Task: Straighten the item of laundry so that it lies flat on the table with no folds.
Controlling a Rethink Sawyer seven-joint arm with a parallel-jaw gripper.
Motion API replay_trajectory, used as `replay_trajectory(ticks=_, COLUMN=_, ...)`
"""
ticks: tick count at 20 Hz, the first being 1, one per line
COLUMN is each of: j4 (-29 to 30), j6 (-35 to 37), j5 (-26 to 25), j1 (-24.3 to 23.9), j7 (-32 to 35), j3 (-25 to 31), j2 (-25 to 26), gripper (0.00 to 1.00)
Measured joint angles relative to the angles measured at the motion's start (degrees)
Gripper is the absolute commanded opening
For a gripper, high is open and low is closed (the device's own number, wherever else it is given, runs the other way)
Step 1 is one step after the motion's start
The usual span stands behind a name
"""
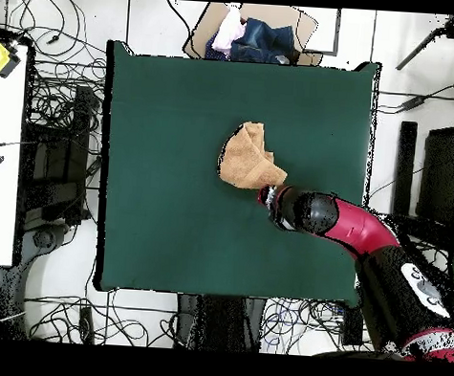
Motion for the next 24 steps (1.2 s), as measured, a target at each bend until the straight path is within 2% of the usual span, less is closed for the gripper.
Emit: replay_trajectory(ticks=24, j4=-0.34, j6=-2.85, j5=-0.01, j1=0.72, j7=0.0, j3=-0.06, j2=-1.33, gripper=1.0)
